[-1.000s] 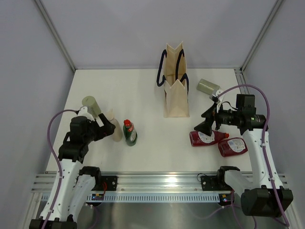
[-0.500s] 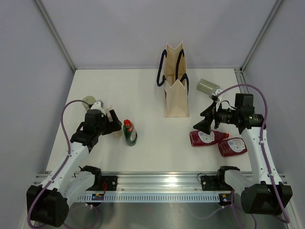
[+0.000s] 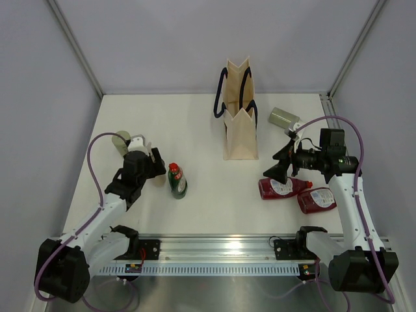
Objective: Place the personal care products into the canvas bag
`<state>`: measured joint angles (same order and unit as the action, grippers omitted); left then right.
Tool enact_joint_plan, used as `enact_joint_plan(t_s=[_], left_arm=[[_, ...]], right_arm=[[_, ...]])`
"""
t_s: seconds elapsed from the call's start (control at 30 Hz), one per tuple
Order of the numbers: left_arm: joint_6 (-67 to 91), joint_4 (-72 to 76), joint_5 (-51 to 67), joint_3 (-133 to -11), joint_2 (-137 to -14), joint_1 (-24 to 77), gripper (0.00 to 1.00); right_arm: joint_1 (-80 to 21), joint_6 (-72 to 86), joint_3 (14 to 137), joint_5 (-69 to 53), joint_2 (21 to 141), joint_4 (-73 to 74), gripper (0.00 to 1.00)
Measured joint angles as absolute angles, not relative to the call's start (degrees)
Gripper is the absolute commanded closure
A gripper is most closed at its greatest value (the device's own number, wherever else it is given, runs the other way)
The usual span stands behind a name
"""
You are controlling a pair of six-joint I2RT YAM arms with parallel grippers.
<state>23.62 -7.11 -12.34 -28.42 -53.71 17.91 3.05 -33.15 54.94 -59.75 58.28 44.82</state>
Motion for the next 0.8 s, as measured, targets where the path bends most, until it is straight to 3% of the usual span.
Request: enact_joint_plan(t_s=[0.07,0.1,0.17,0.2,0.33,0.8], left_arm=[[23.00,-4.78,-12.93,-27.59,-54.02,17.91,0.30],[22.52,-3.36,-13.19,-27.20,-54.35,17.91,0.42],[21.82,-0.69,-13.45,-26.65,-55.27,17.85,0.54],[21.21,0.21,-13.34,-26.59,-55.75,17.87,0.69],[19.40,2.28,-12.19,-26.59,-56.90,17.87,0.98],[19.51,-3.33,-3.16,-33.58,-56.73,17.08,1.00]], right_arm=[[3.05,-33.15,54.94,-59.75,58.30,44.82,0.00],[3.05,-33.17,54.94,-59.75,58.30,44.82,0.00],[3.05,-33.17,54.94,-59.75,58.37,44.84,0.00],[3.05,-33.19,54.94,-59.75,58.43,44.84,0.00],[3.05,-33.28,54.94,-59.75,58.85,44.86,0.01],[2.52,-34.09,55.42,-61.21,61.84,45.65,0.00]])
